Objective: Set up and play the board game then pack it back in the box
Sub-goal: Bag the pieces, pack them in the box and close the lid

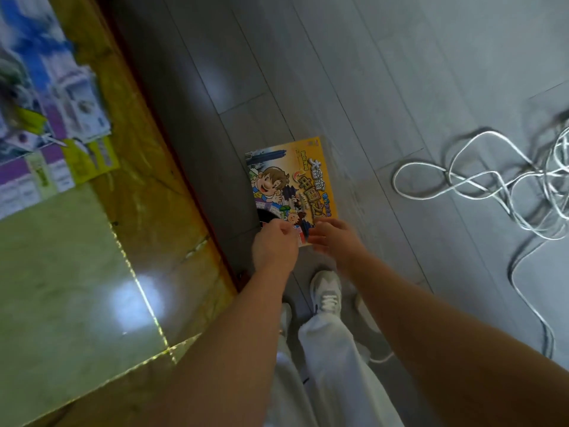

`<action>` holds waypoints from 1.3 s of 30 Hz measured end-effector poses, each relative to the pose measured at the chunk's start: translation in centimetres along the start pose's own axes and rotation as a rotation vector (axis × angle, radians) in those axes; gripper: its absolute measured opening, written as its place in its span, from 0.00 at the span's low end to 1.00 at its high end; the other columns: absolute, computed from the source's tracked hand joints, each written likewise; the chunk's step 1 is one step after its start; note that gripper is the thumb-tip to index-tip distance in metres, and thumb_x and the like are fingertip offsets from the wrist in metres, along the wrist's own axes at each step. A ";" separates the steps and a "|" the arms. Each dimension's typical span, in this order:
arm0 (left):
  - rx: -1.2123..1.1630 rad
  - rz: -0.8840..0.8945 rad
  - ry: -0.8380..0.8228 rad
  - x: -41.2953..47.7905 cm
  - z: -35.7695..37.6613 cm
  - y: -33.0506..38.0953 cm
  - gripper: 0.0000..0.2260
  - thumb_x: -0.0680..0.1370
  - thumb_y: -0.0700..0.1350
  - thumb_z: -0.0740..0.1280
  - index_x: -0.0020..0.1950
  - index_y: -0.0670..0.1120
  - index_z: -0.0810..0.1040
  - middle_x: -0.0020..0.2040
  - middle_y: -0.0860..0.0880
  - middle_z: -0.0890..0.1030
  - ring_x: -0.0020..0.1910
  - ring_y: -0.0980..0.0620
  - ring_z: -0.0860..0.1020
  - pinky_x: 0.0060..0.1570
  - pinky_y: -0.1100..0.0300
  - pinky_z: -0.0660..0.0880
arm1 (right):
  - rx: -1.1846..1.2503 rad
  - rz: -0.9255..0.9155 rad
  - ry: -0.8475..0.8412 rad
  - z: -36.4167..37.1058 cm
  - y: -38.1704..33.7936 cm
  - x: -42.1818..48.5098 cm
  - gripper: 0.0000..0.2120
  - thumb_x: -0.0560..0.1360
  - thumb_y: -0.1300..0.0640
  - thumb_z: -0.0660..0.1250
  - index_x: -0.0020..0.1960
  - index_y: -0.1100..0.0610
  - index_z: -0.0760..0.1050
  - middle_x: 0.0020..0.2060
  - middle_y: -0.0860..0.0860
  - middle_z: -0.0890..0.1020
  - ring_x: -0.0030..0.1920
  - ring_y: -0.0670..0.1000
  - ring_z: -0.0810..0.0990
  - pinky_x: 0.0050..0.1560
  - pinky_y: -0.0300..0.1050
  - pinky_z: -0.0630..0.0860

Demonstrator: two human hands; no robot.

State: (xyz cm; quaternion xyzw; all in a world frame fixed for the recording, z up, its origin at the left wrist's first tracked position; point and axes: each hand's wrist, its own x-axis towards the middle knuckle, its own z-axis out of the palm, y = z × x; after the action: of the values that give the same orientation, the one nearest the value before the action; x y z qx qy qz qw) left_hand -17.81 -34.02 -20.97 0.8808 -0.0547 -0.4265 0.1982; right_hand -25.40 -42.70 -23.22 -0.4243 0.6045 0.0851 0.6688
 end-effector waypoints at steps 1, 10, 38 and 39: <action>0.007 0.034 0.070 -1.3 -1.4 0.1 0.11 0.81 0.47 0.60 0.59 0.47 0.78 0.55 0.48 0.81 0.52 0.49 0.79 0.46 0.58 0.74 | -0.018 -0.025 0.000 0.6 -0.7 -1.7 0.08 0.80 0.64 0.60 0.56 0.61 0.76 0.38 0.53 0.80 0.38 0.49 0.78 0.42 0.44 0.76; 0.153 -0.154 0.513 -9.3 -11.1 -7.3 0.16 0.76 0.46 0.63 0.64 0.48 0.73 0.64 0.42 0.72 0.65 0.41 0.67 0.62 0.48 0.65 | -0.463 -0.393 -0.303 9.8 -4.0 -13.7 0.08 0.79 0.62 0.61 0.47 0.55 0.78 0.38 0.49 0.80 0.38 0.46 0.78 0.42 0.37 0.75; -0.115 -0.208 0.247 -17.5 -26.2 -41.1 0.22 0.76 0.42 0.62 0.70 0.45 0.70 0.73 0.43 0.64 0.68 0.42 0.67 0.66 0.53 0.64 | -1.577 -0.648 -0.547 39.5 11.7 -25.2 0.26 0.78 0.57 0.63 0.75 0.51 0.63 0.78 0.49 0.55 0.76 0.52 0.55 0.74 0.44 0.56; -0.153 -0.185 0.224 -17.7 -26.5 -42.0 0.20 0.75 0.41 0.63 0.68 0.46 0.73 0.72 0.44 0.65 0.67 0.42 0.68 0.65 0.54 0.65 | -1.621 -0.612 -0.516 40.1 12.2 -25.0 0.25 0.78 0.56 0.63 0.74 0.52 0.64 0.77 0.50 0.55 0.76 0.52 0.56 0.74 0.44 0.56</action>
State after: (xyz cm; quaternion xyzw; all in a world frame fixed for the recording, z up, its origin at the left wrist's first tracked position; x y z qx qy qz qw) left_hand -11.48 17.12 -9.91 0.9065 0.0815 -0.3451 0.2293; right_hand -9.90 1.82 -10.50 -0.8753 0.0512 0.3960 0.2727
